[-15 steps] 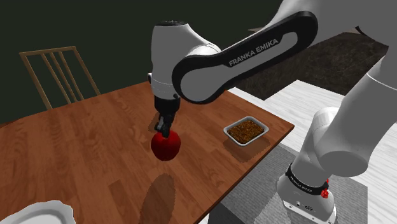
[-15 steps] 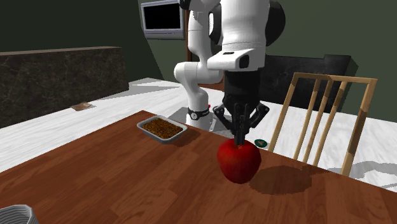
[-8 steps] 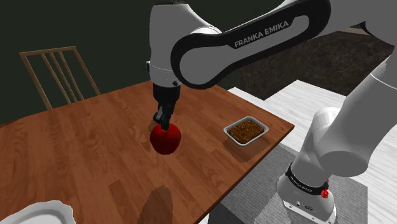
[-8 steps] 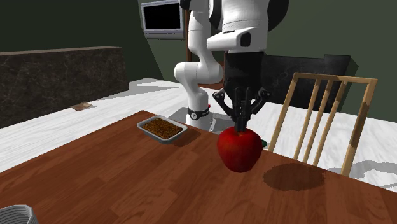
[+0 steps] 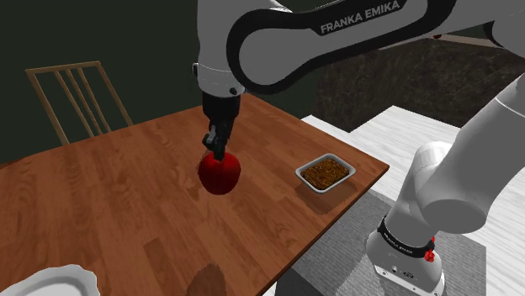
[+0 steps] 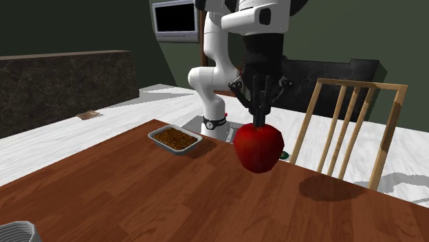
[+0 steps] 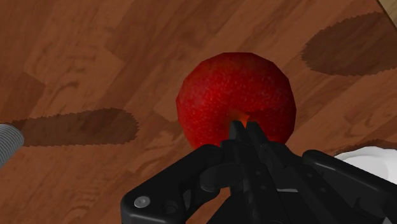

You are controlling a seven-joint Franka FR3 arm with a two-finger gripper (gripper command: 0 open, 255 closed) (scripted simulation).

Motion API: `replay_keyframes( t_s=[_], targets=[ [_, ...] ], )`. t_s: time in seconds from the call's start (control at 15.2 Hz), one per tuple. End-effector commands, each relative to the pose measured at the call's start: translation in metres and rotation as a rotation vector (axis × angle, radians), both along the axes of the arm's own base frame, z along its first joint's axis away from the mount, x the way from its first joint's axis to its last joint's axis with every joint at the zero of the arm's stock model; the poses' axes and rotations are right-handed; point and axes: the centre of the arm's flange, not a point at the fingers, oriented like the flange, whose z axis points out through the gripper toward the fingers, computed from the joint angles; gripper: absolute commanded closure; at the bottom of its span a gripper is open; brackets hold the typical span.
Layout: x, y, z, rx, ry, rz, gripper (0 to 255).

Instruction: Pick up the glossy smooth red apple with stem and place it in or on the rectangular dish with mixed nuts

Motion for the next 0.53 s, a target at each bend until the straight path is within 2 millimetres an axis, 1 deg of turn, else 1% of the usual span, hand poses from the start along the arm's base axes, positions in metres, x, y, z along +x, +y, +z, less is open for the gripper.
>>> replay_keyframes(
  t_s=[0.0, 0.46],
  targets=[
    [-0.008, -0.018, 0.006, 0.0, 0.0, 0.0, 255],
    [-0.045, -0.101, 0.022, 0.0, 0.0, 0.0, 255]
  ],
)
